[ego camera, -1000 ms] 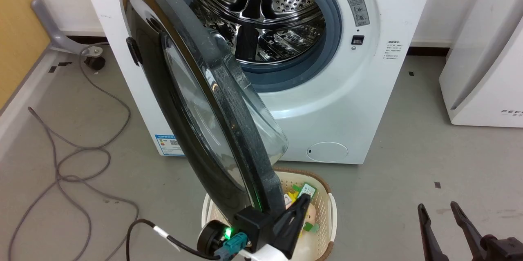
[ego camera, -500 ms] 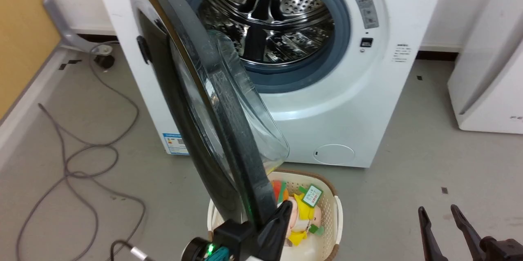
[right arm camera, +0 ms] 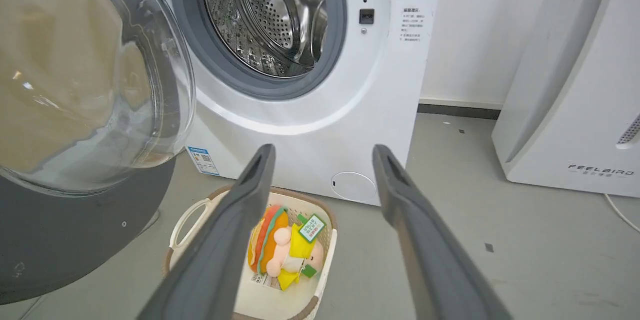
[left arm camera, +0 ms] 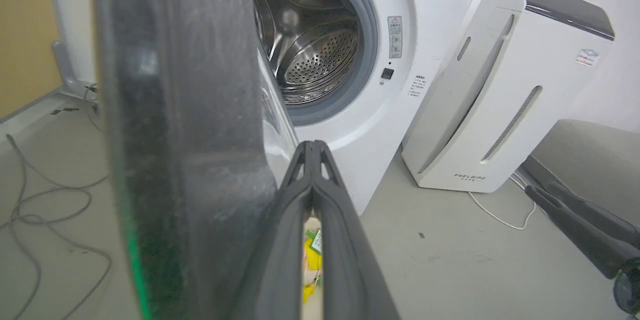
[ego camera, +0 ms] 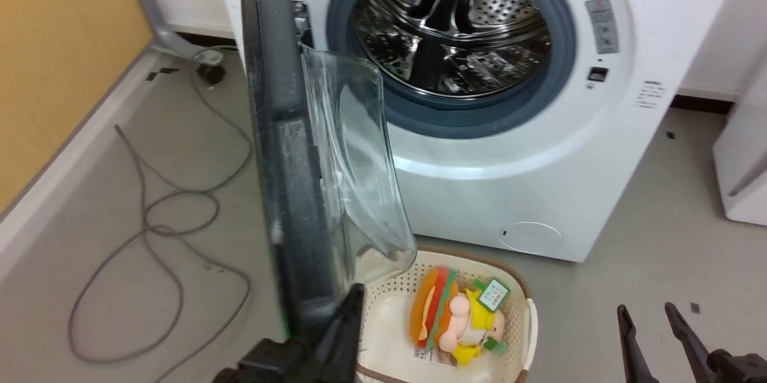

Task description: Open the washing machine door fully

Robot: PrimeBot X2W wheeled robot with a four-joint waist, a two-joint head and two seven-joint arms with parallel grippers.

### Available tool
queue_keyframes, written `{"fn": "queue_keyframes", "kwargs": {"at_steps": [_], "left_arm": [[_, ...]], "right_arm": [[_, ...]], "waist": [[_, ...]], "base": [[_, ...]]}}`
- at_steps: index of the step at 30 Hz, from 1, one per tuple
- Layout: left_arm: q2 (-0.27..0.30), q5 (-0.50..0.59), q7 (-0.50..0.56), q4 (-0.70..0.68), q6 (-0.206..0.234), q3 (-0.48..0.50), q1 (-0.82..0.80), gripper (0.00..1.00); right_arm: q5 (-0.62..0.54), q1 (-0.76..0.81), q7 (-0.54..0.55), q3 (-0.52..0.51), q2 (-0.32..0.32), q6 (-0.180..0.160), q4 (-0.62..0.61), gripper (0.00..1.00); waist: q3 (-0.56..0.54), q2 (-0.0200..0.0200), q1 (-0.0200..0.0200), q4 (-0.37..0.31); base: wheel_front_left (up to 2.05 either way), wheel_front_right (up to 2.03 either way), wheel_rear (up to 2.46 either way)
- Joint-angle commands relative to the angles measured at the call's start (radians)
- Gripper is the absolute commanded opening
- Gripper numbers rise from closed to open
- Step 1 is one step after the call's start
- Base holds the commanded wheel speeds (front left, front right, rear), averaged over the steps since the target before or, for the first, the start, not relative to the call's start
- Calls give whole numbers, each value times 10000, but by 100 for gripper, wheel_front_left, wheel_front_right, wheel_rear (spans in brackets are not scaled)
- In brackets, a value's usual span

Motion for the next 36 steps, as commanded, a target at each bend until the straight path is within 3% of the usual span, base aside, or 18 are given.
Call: {"fn": "queue_keyframes", "kwargs": {"at_steps": [1,8,16,26,36], "left_arm": [[186,93,-21,-139,218,285,146,0],[715,133,-255,-571,885,1562,385,0],[1487,-387,-557,-121,1139,3419,172,0],[2565,-1526,-1241,2026,699,5644,-682,0],[3256,-2255,-2178,5298,-74,6714,-1793,0]], "right_arm": [[24,-13,-65,-2,43,6,9,100],[44,-25,-129,-47,43,6,27,100],[39,-97,-99,16,43,6,33,100],[-94,-103,64,-10,43,6,-130,100],[-160,-212,291,-2,43,6,-265,100]], "waist": [[24,0,0,167],[87,0,0,460],[123,0,0,494],[290,0,0,189],[487,0,0,-111]], "base": [[0,0,0],[0,0,0],[0,0,0],[0,0,0],[0,0,0]]}}
